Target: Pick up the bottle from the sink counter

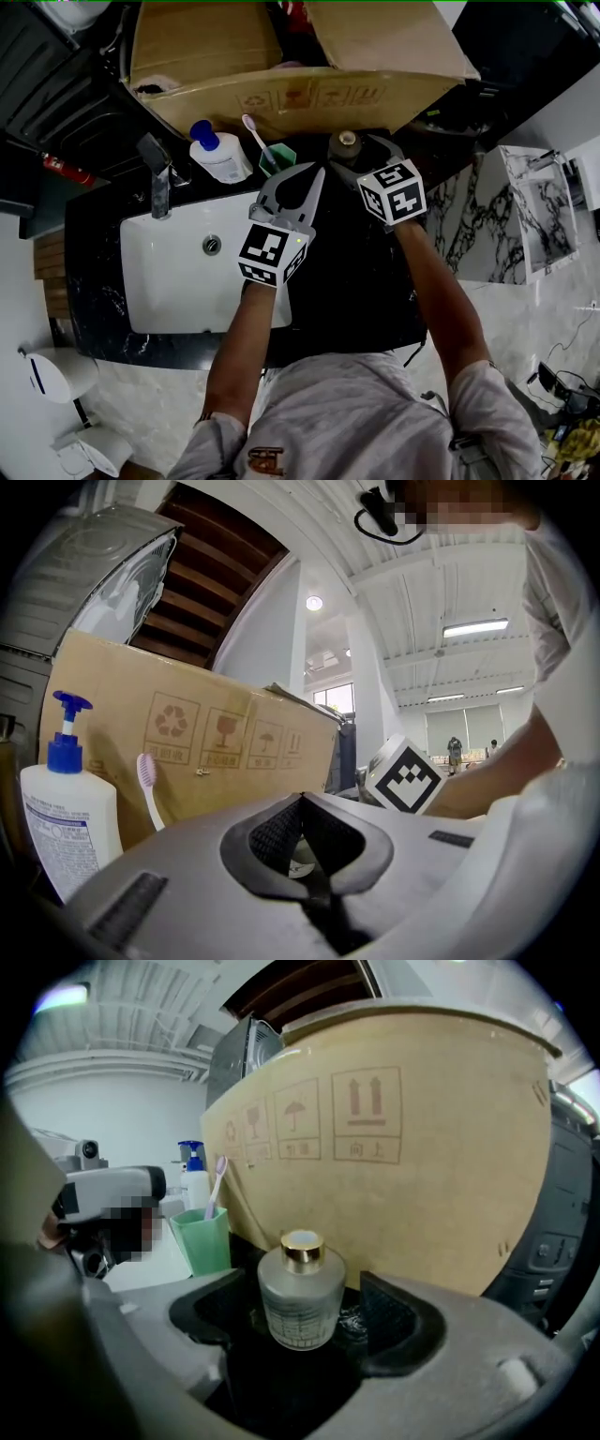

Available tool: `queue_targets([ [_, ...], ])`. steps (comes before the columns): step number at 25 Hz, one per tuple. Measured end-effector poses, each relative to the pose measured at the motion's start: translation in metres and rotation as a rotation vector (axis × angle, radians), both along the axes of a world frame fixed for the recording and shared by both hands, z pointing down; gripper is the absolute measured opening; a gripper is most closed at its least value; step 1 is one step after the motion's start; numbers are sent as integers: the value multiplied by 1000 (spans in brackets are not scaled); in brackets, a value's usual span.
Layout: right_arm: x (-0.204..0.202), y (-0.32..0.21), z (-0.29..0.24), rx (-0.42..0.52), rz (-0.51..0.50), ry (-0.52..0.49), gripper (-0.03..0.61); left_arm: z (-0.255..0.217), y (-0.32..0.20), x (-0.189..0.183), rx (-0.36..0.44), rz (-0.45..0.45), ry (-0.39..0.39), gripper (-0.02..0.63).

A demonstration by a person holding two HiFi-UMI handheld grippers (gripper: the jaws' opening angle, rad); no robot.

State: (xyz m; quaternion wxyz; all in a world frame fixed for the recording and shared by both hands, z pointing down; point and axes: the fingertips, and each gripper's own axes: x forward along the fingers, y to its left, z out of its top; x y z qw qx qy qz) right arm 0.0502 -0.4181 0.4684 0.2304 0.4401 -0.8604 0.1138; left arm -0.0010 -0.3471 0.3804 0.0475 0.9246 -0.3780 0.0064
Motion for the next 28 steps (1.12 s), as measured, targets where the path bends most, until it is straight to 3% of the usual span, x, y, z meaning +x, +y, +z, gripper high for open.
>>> queue_targets([
  [11,-12,-21,28,-60,-41,18,364,5,-6,-6,-3,-18,-4,0],
  [28,-16,-22,31,-39,-56,25,333,10,-5,-10,-13,-34,-12,0],
])
